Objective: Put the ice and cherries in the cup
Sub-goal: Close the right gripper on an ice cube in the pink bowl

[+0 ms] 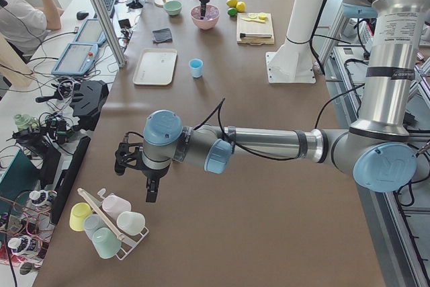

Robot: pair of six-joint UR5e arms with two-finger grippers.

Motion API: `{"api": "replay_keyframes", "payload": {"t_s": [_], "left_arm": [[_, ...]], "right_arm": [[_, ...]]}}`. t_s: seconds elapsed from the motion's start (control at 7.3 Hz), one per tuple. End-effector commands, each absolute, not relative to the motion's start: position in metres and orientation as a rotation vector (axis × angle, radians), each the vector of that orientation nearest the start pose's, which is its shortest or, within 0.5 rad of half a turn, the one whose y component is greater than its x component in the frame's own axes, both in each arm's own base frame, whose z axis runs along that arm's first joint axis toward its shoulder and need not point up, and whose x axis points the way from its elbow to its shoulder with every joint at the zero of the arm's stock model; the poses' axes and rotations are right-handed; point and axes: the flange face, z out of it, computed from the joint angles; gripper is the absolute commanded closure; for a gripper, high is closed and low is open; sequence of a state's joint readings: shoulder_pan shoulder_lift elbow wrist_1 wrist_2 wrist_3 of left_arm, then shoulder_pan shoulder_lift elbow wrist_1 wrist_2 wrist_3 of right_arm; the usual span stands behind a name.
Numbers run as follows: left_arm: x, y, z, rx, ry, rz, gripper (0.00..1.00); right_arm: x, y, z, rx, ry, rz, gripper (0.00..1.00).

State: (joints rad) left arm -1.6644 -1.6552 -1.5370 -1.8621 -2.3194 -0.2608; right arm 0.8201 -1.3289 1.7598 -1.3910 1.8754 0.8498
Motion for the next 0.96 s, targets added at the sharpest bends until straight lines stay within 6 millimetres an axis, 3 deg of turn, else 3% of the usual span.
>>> {"api": "replay_keyframes", "payload": {"t_s": [0.0, 0.27, 0.41, 0.55, 0.68, 0.82], "left_arm": [[-0.116, -0.538, 0.600, 0.270, 0.767, -0.204, 0.02], [-0.117, -0.544, 0.595, 0.272, 0.770, -0.219, 0.02], [-0.117, -0.544, 0.593, 0.273, 0.772, -0.226, 0.02], [-0.117, -0.544, 0.592, 0.274, 0.772, -0.225, 0.02], [-0.117, -0.543, 0.593, 0.273, 0.772, -0.226, 0.02], [-0.117, -0.542, 0.594, 0.271, 0.772, -0.226, 0.02]], "right_arm": [[-0.332, -0.504, 0.438, 0.204, -0.631, 0.000, 0.23], [-0.337, -0.501, 0.440, 0.210, -0.621, -0.004, 0.24], [-0.340, -0.498, 0.440, 0.206, -0.621, -0.010, 0.52], [-0.343, -0.496, 0.440, 0.204, -0.621, -0.016, 0.71], [-0.344, -0.496, 0.440, 0.203, -0.622, -0.016, 1.00], [-0.343, -0.496, 0.439, 0.204, -0.623, -0.018, 1.00]]}}
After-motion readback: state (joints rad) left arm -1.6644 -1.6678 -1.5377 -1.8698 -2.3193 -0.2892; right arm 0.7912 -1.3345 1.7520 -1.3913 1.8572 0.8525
